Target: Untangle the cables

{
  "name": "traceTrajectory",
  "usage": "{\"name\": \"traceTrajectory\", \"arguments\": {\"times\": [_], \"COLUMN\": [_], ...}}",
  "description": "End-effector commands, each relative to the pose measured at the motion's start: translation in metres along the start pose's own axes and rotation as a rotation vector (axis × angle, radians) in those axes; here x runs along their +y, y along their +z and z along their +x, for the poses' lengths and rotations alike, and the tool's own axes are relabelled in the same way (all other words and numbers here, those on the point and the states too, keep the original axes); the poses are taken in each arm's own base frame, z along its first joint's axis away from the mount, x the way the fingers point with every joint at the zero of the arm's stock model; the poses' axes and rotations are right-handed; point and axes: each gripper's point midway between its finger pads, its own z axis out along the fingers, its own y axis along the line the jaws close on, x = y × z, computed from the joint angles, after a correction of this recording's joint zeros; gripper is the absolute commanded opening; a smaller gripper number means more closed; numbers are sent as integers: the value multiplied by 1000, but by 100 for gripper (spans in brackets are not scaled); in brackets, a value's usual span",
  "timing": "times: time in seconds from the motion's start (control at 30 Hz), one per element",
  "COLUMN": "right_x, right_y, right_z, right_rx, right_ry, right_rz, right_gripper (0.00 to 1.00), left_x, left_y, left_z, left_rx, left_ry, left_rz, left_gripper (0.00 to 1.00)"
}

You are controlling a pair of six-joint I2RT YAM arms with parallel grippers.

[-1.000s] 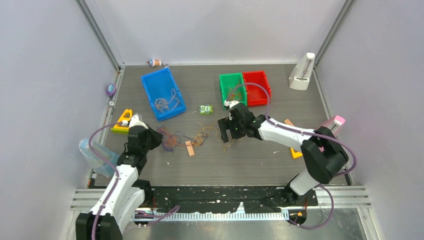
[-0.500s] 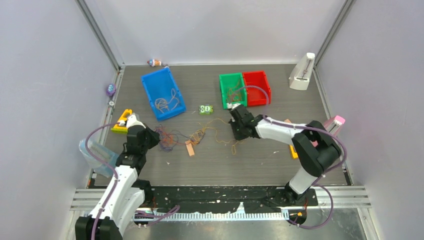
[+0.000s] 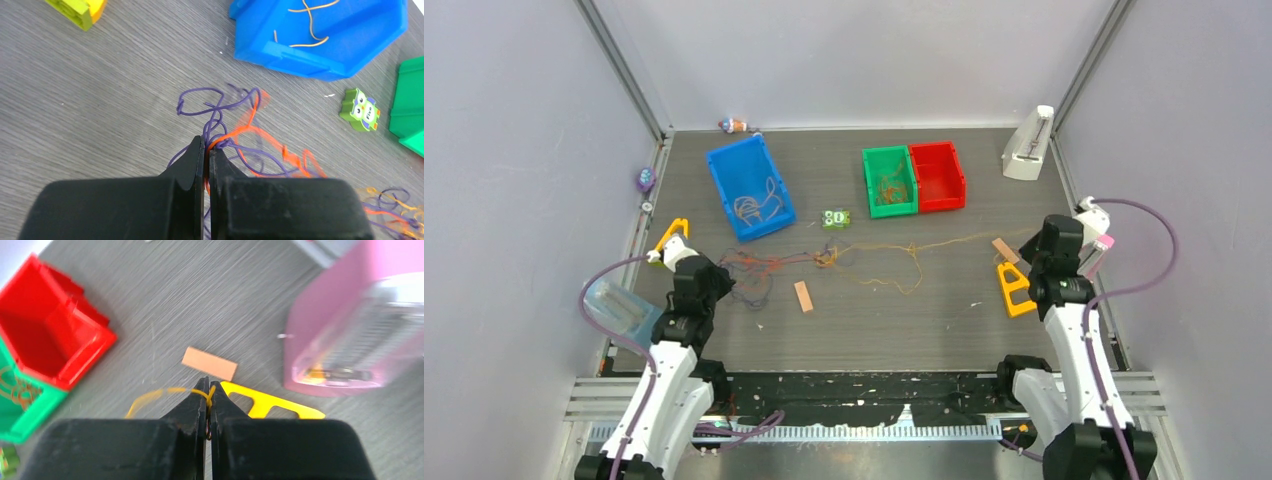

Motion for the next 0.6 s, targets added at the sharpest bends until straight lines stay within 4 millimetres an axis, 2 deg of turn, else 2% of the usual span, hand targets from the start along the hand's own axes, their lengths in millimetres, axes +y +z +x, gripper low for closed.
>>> {"name": "traceTrajectory", "arguments": {"times": [0.0,0.1,0.17,0.33,0.37,0.4,0.43,0.47,0.5,0.53,0.57], "right_x": [-39,-60,-62,-47,-41,-24,-11,11,22,39,44], "right_y": [-12,-19,-20,-15,-14,-12,-12,-14,-16,-21,-23], "right_z": [-19,-24,-28,-20,-22,-14,-15,-6,-5,5,7], "right_rx": [-98,-129,-141,-83,-85,-34,-23,28,32,71,79], "right_ry": [146,213,226,193,181,108,78,30,14,-19,-32], "right_rz": [171,277,275,184,149,47,-28,-160,-227,-332,-361], "right_gripper": [5,5,5,5,7,11,38,70,77,84,85], "left_x": [9,18,22,18,14,6,-2,-7,-11,-14,-17], "left_y": [-2,-1,0,1,1,1,1,0,0,0,1], "left_z": [-22,-22,-21,-22,-22,-22,-22,-22,-22,-23,-23], "left_rx": [-80,-75,-74,-74,-69,-58,-53,-46,-43,-41,-38], "left_ry": [-51,-78,-95,-101,-98,-77,-57,-48,-42,-37,-34], "left_rz": [-71,-109,-120,-95,-78,-31,9,34,53,69,85], "left_gripper": [0,0,0,0,0,0,0,0,0,0,0]}}
